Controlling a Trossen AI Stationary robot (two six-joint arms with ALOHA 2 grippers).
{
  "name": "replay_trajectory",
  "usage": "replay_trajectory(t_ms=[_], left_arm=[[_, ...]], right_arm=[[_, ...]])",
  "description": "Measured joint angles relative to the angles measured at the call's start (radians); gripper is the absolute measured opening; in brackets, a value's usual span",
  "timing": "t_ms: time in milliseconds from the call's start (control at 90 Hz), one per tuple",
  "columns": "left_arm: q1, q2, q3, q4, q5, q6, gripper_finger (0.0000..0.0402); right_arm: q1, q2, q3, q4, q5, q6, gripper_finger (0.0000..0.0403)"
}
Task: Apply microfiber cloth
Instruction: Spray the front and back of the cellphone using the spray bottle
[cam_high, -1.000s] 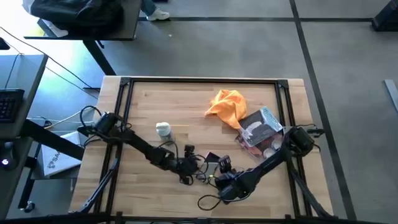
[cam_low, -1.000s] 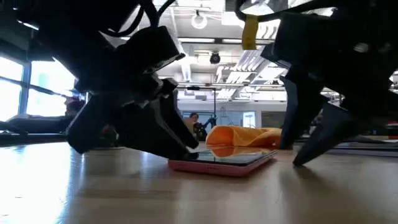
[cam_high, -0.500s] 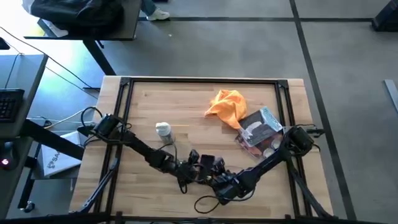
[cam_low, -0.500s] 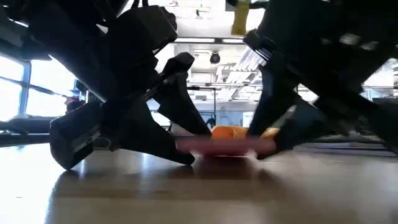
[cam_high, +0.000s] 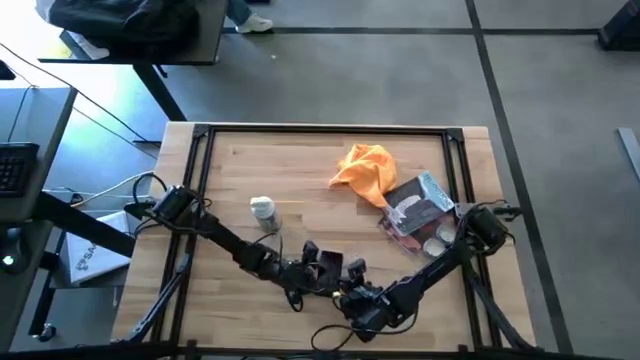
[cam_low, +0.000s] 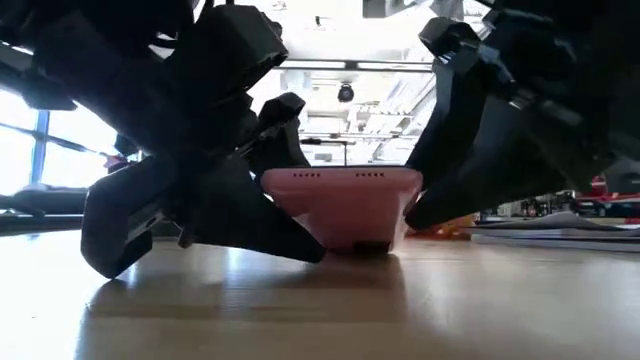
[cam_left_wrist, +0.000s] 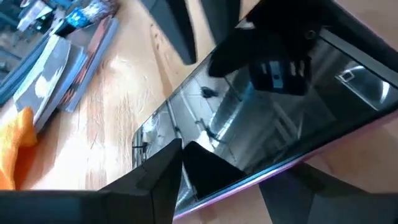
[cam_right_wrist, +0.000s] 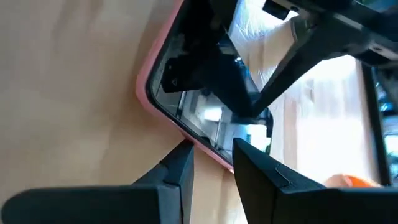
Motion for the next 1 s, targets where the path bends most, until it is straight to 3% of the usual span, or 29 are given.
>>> replay_trajectory(t_ms=[211,511,789,1000], left_arm=[[-0.057,-0.046,-0.003,0.001,-0.089,-0.020,0.0141],[-0.112,-0.164,-0.001,0.019,-0.185,-0.020,0.0103],[-0.113,-0.222,-0.001,0.008,-0.173,-0.119,0.0017],[-0.131,-0.227,0.002,0.024,-0.185,-0.155,0.0014]], right_arm=[[0.024,-0.001,0.069,-0.050,0.031,0.150,0.0078],[0.029,-0.003,0.221,-0.159,0.102,0.119,0.0078],[-0.004,-0.004,0.285,-0.203,0.108,0.189,0.0078],[-0.027,-0.003,0.285,-0.203,0.109,0.282,0.0076]])
